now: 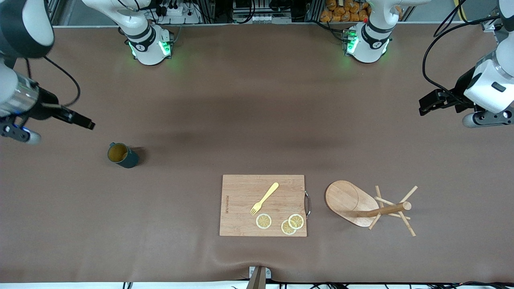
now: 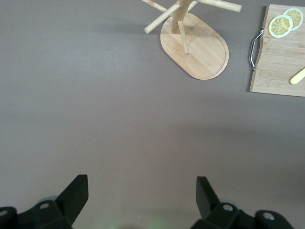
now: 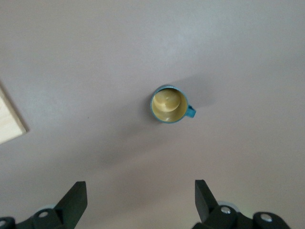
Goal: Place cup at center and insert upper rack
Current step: 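Reach the right gripper down to the teal mug's rim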
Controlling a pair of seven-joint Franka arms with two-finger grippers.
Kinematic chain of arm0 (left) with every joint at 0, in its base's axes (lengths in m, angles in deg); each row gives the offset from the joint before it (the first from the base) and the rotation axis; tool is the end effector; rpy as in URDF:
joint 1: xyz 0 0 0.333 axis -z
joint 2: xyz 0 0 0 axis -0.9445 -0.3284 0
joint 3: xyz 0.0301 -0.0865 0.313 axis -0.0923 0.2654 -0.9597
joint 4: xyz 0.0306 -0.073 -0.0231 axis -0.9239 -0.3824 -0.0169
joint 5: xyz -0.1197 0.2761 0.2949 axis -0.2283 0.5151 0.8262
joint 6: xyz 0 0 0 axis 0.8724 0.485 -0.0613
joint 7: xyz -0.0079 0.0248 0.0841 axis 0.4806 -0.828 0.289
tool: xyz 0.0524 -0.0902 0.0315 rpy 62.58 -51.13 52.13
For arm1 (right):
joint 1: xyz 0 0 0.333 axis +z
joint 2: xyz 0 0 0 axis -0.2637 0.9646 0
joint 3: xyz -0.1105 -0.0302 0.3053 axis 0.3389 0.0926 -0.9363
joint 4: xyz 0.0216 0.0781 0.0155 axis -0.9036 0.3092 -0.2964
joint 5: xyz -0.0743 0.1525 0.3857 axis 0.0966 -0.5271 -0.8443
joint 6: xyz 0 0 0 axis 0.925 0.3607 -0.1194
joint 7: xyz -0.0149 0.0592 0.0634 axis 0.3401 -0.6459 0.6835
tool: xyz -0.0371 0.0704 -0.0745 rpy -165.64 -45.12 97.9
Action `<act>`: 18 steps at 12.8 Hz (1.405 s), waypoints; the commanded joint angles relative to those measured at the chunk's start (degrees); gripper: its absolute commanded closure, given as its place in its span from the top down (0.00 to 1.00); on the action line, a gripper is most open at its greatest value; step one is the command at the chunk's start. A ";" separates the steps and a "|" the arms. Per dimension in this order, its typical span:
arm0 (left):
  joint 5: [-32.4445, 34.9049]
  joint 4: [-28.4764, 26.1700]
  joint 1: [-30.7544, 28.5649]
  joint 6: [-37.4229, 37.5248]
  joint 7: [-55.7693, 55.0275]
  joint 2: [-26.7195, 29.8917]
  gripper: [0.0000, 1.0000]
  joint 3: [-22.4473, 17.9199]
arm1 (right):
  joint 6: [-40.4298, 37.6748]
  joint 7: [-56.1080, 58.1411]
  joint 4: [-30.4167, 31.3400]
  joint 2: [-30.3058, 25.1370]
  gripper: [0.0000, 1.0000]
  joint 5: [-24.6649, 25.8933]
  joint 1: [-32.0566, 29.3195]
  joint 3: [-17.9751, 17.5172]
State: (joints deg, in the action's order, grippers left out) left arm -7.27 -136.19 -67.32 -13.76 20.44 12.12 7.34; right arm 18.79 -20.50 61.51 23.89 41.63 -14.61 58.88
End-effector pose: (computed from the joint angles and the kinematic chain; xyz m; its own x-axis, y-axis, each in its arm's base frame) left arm 0.5958 -0.0744 0.6222 0.9958 0.0719 -0.0558 0.0710 -0.9973 -0.0186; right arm 0.5962 0.0017 0.5146 0.8861 -0.4401 -0.1456 -0.4475 -0.8941 -0.0207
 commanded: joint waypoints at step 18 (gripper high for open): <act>-0.17 1.51 0.27 1.21 0.39 -0.64 1.00 -0.02 | 18.80 -24.09 -1.18 28.48 1.00 -1.68 -2.26 0.52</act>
State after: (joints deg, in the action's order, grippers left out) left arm -7.27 -136.06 -67.23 -13.73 20.44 11.92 7.37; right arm 37.12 -44.35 61.52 50.91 38.94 -16.65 59.86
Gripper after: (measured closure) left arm 0.000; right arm 0.000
